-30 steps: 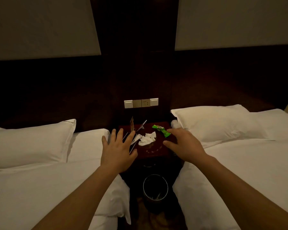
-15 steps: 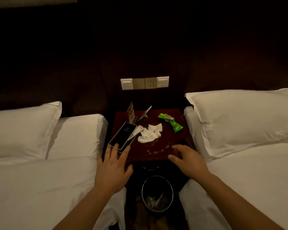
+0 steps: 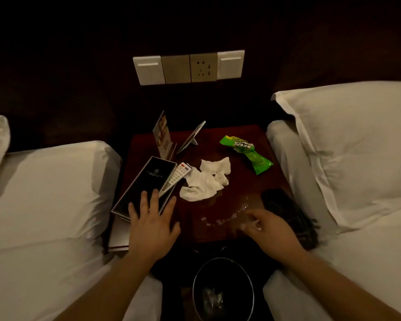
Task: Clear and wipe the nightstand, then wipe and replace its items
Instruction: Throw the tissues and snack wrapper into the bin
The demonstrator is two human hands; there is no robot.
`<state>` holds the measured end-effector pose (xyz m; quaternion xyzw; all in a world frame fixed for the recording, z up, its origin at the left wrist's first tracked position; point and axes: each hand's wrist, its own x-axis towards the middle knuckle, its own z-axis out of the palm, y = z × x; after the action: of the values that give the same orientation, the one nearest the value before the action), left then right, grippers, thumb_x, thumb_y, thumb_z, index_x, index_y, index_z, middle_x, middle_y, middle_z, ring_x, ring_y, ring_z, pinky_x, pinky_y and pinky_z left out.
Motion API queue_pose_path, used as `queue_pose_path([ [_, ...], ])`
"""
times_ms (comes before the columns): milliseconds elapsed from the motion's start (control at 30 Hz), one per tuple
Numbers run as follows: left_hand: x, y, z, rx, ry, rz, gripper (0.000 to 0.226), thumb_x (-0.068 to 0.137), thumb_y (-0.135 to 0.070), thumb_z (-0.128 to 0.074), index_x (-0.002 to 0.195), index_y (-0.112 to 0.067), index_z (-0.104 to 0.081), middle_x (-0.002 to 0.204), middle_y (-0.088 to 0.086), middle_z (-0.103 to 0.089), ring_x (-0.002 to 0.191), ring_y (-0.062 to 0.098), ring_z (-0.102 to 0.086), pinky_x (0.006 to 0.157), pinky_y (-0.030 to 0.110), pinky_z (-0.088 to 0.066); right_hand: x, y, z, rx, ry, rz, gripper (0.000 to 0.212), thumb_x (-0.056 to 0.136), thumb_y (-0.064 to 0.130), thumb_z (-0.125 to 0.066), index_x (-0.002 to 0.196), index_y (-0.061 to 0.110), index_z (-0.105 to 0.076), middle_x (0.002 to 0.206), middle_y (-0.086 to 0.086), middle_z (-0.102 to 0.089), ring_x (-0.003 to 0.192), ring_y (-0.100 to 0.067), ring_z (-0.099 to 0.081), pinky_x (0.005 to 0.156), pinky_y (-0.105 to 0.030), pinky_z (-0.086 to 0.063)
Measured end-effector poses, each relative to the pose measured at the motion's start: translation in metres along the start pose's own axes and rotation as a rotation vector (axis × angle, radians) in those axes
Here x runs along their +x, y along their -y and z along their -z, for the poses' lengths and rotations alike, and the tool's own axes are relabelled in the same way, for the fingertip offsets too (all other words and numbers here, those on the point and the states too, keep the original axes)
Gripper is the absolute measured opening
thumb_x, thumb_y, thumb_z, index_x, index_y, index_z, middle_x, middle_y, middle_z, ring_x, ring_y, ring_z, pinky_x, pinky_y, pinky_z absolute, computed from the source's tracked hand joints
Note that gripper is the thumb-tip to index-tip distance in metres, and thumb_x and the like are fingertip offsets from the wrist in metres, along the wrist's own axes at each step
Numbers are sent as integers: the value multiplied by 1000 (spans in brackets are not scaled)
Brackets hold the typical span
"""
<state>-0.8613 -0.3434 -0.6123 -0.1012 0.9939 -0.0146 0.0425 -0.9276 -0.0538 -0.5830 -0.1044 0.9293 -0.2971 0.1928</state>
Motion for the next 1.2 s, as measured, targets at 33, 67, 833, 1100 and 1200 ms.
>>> queue_pose_path([
  [33,12,3,-13,17,3,4,73,92,-64,-35,157,-36,-21,167,17,-10,154,43,-1,118,69,-7,13,3,-7,5,-26,16,43,91,41,-65,131,28,-58,127,3,-63,105,-10,-63,83,-21,-46],
  [67,22,4,-25,31,5,10,72,93,-65,-35,157,-35,-23,168,18,-9,154,43,0,118,70,-7,26,7,-14,3,-55,35,42,91,39,-66,130,28,-59,123,3,-64,102,-10,-63,82,-22,-47],
  [833,36,-1,-86,55,-324,50,64,92,-55,-41,144,-20,-52,164,25,-19,152,46,-11,119,66,-9,114,51,-80,227,-474,163,5,86,16,-67,81,17,-69,84,2,-67,76,-11,-61,65,-25,-46],
  [1100,35,-2,-84,57,-302,56,65,92,-56,-38,147,-23,-49,165,25,-16,152,46,-10,119,66,-9,27,34,-58,695,-383,194,29,86,3,-69,82,32,-71,86,11,-73,72,-9,-70,57,-21,-56],
  [1200,34,-1,-84,65,-286,54,67,91,-56,-36,148,-22,-48,165,25,-15,152,46,-9,119,67,-8,-10,12,-68,533,-344,269,24,84,11,-65,89,34,-72,89,15,-69,82,-5,-67,68,-16,-52],
])
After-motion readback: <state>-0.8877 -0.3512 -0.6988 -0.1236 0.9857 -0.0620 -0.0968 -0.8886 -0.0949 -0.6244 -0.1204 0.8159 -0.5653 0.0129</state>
